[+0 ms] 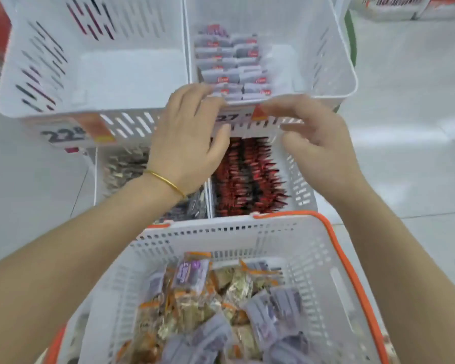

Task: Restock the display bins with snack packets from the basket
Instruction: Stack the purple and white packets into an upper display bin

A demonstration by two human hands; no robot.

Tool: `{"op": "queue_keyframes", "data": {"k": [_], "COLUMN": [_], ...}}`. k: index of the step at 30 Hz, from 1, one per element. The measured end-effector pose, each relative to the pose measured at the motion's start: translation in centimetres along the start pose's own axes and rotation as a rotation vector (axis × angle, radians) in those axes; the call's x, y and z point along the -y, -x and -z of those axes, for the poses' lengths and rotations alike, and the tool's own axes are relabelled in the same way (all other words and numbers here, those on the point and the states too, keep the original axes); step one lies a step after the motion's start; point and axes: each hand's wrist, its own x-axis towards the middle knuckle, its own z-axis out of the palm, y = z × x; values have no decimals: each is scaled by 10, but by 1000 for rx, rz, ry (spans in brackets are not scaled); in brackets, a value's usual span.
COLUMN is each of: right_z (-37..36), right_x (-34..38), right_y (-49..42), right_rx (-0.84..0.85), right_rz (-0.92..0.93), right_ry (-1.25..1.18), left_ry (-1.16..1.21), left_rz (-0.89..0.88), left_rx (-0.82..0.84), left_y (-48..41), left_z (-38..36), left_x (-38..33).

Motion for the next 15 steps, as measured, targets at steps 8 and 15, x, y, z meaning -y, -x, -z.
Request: {"op": "queue_keyframes", "data": {"k": [8, 15], "right_z": [-41, -57], "right_x": [-81, -147], "right_y": [163, 241], "right_rx": [351, 714], "right_rz": [-475, -740], "right_ry": [227, 653], "left_ry": [19, 52], "left_rz": [13, 116], "left_rx": [493, 641], "left_y": [178, 248], "left_z": [-22, -36], "left_x": [-24, -45]}}
